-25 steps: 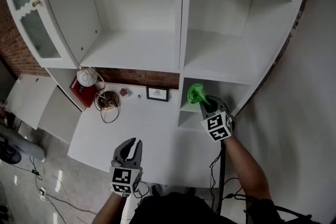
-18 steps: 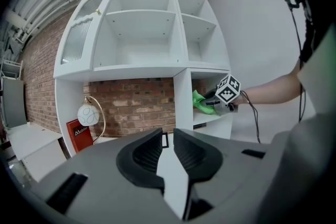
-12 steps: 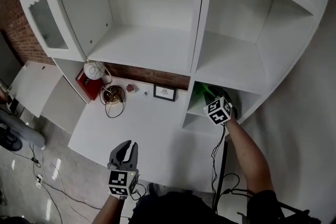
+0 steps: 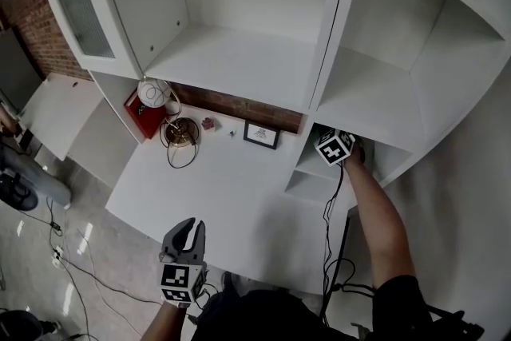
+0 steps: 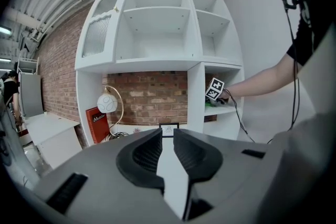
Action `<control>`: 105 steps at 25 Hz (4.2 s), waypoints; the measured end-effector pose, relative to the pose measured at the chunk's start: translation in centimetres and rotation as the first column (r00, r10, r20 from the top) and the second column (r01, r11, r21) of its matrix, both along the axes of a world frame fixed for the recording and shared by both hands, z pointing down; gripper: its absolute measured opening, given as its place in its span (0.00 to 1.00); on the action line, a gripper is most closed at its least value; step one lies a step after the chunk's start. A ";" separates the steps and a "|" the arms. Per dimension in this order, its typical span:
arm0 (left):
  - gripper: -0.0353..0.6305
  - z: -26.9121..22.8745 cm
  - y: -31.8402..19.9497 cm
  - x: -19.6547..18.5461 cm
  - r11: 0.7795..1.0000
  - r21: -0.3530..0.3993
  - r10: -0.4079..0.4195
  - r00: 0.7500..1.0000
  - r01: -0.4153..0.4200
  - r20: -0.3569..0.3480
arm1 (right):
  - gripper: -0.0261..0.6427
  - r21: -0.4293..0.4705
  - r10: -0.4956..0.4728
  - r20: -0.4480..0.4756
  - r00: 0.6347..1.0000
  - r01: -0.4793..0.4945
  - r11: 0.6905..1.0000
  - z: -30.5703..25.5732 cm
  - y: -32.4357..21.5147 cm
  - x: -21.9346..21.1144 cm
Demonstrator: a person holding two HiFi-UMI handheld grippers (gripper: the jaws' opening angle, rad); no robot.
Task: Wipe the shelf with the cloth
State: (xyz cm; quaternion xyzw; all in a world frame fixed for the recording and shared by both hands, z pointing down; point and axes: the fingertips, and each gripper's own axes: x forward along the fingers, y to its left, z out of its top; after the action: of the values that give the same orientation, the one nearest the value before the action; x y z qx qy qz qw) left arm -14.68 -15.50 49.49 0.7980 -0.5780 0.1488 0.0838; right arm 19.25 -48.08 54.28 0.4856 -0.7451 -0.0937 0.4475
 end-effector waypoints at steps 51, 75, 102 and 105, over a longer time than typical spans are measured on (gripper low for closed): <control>0.15 0.7 -0.5 7.3 0.974 0.001 0.226 0.973 -0.226 -0.053 | 0.11 0.042 -0.186 0.045 0.982 0.184 0.982 -3.4 12.9 -2.6; 0.15 2.1 0.7 2.1 0.998 -0.044 0.053 0.998 -0.055 -0.042 | 0.11 -0.140 -0.165 -0.017 0.986 0.161 0.977 2.1 5.7 -1.4; 0.15 2.4 -2.2 11.3 0.941 -0.033 0.335 0.939 -0.338 -0.075 | 0.11 -0.214 -0.256 0.127 0.958 0.278 0.936 0.3 19.4 -3.2; 0.15 2.5 -2.3 10.7 0.946 -0.036 0.320 0.944 -0.323 -0.078 | 0.11 -0.138 -0.215 0.134 0.967 0.233 0.962 -2.5 17.7 -2.2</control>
State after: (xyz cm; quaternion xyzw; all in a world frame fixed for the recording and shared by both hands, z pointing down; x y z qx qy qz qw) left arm -3.95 -17.83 52.04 0.8841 -0.4329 0.1459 0.0980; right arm 17.02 -30.41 51.78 0.3668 -0.8255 -0.0576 0.4251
